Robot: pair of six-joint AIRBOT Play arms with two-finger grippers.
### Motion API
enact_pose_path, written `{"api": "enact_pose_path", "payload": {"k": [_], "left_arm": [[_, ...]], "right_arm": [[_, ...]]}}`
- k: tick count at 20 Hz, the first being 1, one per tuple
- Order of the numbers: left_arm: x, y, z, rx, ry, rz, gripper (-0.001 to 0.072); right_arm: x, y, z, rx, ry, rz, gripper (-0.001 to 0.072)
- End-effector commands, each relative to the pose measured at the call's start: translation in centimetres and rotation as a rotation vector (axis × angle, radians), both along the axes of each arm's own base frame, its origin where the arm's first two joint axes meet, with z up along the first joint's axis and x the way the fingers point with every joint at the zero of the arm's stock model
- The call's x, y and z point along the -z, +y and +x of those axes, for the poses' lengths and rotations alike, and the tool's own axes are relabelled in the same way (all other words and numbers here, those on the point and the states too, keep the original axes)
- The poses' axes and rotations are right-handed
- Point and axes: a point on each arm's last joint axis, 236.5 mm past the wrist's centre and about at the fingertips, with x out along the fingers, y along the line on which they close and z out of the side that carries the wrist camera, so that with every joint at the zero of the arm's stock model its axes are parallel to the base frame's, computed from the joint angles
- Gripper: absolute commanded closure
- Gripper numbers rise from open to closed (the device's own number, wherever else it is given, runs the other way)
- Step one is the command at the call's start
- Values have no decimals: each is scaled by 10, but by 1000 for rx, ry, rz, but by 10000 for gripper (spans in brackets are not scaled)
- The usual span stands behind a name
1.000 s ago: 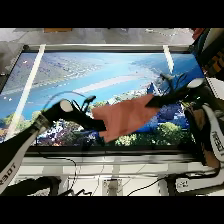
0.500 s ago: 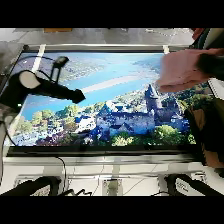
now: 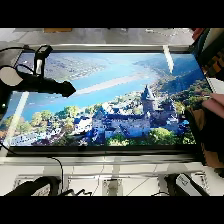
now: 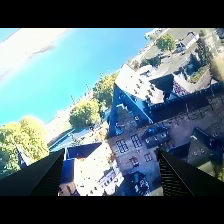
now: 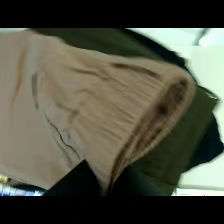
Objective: Fold the clothes and pants, and hang the long-sleeved shirts on hangers.
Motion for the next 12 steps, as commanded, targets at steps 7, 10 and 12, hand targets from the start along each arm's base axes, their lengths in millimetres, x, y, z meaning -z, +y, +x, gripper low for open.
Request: {"api": "enact_pose_path", "payload": {"k": [7, 10, 12], "left_arm": [[-6, 2, 7, -16, -35, -5, 54], [-6, 2, 7, -16, -35, -5, 54], [-6, 2, 7, -16, -35, -6, 54]], "right_arm": [[12, -13, -56, 208, 1, 76, 62], [13, -18, -7, -38, -60, 75, 102], [7, -6, 49, -311, -166, 72, 284]]}}
